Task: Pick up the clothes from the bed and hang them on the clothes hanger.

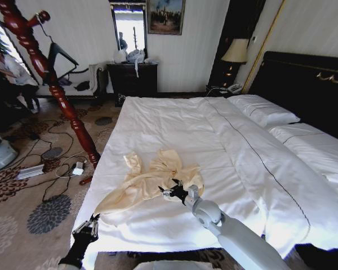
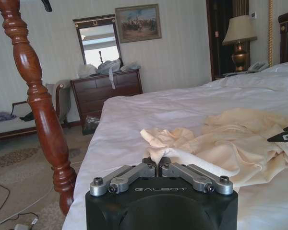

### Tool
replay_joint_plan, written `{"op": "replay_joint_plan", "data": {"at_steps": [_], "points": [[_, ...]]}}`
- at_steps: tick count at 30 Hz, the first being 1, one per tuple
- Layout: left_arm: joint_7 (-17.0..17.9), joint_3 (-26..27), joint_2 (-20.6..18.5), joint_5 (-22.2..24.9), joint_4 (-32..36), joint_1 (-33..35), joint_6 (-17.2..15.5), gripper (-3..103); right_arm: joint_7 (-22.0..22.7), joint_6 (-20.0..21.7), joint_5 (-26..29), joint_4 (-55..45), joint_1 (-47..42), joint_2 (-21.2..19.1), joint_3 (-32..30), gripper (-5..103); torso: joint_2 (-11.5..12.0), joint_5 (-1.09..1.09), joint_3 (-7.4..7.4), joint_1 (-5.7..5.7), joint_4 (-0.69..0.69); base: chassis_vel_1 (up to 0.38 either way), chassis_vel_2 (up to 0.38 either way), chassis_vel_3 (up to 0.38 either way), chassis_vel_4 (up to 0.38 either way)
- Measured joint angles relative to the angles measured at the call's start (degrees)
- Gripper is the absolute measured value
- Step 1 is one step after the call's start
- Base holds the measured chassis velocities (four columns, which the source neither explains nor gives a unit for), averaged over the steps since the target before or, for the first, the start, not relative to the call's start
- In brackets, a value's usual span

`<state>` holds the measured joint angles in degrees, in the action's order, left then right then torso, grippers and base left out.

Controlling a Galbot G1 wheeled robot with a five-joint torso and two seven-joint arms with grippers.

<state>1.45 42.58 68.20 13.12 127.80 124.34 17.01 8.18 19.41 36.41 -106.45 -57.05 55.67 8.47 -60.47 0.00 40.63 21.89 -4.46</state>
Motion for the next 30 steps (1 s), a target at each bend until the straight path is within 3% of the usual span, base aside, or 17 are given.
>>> {"op": "replay_joint_plan", "data": {"at_steps": [6,8,10,11,15,19,21,23,30], "points": [[0.02,0.08,-0.07,0.34,0.26,0.06,-0.09,1,1.05,0.7,1.15,0.86,1.68,0.03,1.34,103,0.0,0.0,0.0,0.0,0.0,0.0,0.0,0.0,0.0],[0.02,0.16,-0.02,0.52,0.1,0.09,-0.06,1,1.39,0.84,1.42,0.96,2.11,-0.04,1.95,94,0.0,0.0,0.0,0.0,0.0,0.0,0.0,0.0,0.0],[0.01,0.21,0.07,0.66,-0.07,0.06,-0.04,1,1.7,0.87,1.61,1.17,2.36,0.0,2.36,94,0.0,0.0,0.0,0.0,0.0,0.0,0.0,0.0,0.0],[0.0,0.23,0.08,0.75,-0.13,0.01,-0.03,1,1.86,0.87,1.73,1.27,2.46,0.07,2.54,84,0.0,0.0,0.0,0.0,0.0,0.0,0.0,0.0,0.0],[-0.01,0.27,0.11,0.87,-0.28,-0.08,0.02,1,2.24,0.95,2.11,1.39,2.7,0.25,2.83,73,0.0,0.0,0.0,0.0,0.0,0.0,0.0,0.0,0.0],[-0.19,0.44,0.02,1.02,-0.77,0.02,0.37,1,3.28,1.21,3.09,1.24,2.47,0.14,3.01,50,0.0,0.0,-0.01,0.0,0.0,0.0,0.0,0.0,0.0],[-0.24,0.44,-0.1,0.99,-0.96,0.07,0.48,1,3.24,1.2,3.0,1.11,2.31,0.08,3.0,50,0.0,0.0,0.0,0.0,0.0,0.0,0.0,0.0,0.0],[-0.28,0.42,-0.21,0.93,-1.24,0.04,0.61,1,3.12,1.16,2.4,0.81,2.04,0.21,2.75,39,0.0,0.0,-0.01,-0.01,-0.01,0.0,0.0,0.0,0.0],[-0.28,0.15,0.08,0.87,-1.5,-0.34,0.62,1,3.18,0.84,2.68,0.36,1.72,0.63,1.91,18,0.0,0.0,-0.01,0.0,0.0,0.0,0.0,0.0,0.0]]}}
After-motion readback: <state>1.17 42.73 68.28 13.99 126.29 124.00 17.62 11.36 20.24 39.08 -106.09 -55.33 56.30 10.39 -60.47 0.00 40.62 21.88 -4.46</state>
